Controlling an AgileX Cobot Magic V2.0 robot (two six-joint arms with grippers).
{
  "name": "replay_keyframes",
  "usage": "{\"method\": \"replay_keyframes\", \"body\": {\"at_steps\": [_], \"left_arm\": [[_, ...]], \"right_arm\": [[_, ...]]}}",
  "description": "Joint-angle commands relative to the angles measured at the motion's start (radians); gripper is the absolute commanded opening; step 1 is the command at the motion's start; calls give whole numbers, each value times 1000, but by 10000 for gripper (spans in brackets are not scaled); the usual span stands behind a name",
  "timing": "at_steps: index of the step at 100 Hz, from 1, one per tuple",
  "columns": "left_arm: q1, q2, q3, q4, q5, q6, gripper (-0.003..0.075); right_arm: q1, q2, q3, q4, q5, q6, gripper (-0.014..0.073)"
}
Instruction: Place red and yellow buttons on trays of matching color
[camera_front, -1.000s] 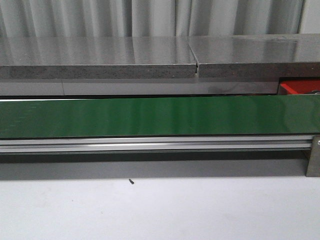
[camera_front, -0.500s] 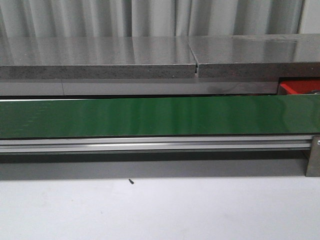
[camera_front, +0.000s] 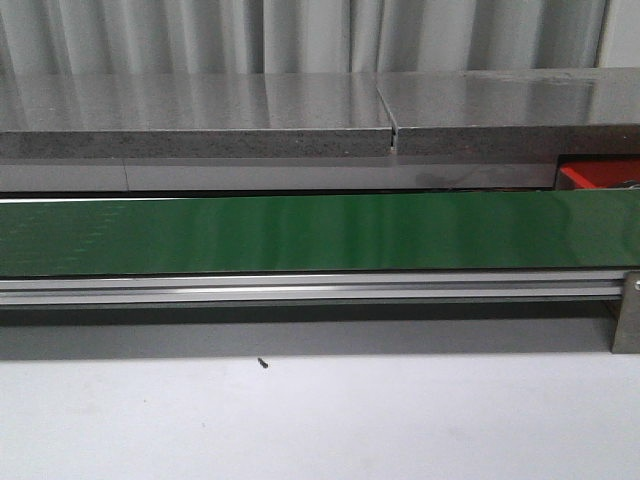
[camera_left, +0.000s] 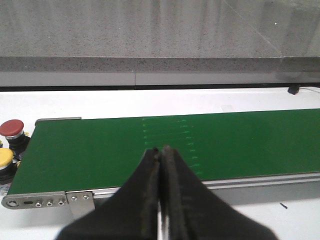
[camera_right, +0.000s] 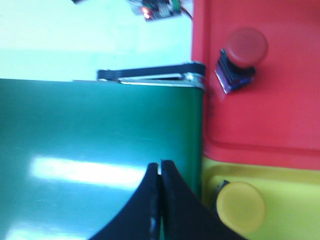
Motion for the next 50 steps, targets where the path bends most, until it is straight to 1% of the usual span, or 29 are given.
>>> {"method": "replay_keyframes", "body": {"at_steps": [1, 31, 50], "left_arm": [[-10, 10, -25, -18, -73, 0, -19], [-10, 10, -25, -18, -73, 0, -19], [-10, 10, -25, -18, -73, 0, -19]], "right_arm": [[24, -81, -11, -8, -36, -10, -115], [90, -291, 142, -33, -163, -10, -115], [90, -427, 218, -45, -171, -10, -115]]}}
